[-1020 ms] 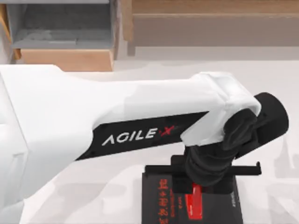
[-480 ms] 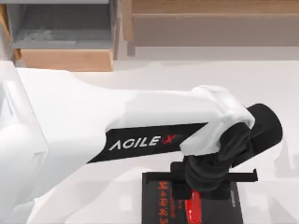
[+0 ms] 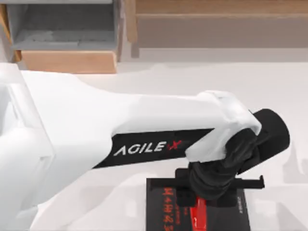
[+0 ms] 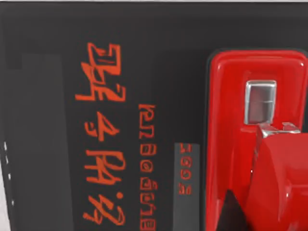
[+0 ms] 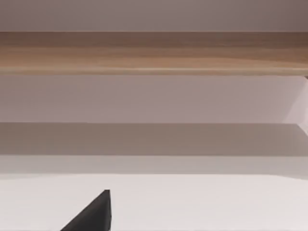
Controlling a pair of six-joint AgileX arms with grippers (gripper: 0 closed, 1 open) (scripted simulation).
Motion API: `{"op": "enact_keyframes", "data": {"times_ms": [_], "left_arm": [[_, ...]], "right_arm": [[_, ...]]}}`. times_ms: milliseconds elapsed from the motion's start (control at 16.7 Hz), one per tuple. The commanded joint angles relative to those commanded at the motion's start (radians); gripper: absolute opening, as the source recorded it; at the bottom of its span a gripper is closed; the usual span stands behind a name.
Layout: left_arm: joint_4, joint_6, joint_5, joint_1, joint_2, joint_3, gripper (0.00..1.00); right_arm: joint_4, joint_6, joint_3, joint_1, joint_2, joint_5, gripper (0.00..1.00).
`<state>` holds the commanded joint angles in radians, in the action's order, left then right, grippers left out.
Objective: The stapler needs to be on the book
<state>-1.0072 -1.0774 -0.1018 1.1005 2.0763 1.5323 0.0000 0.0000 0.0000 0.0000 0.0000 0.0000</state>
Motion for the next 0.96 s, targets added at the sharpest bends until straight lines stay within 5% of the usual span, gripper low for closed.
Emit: {"op": "enact_keyframes", "data": {"times_ms": [600, 960], "left_arm": [[0.0, 0.0, 0.0, 0.0, 0.0, 0.0, 0.98], [0.0, 0.0, 0.0, 0.0, 0.0, 0.0, 1.0]], "right_arm": [[0.0, 0.0, 0.0, 0.0, 0.0, 0.0, 1.0], [0.0, 0.0, 0.0, 0.0, 0.0, 0.0, 1.0]]}}
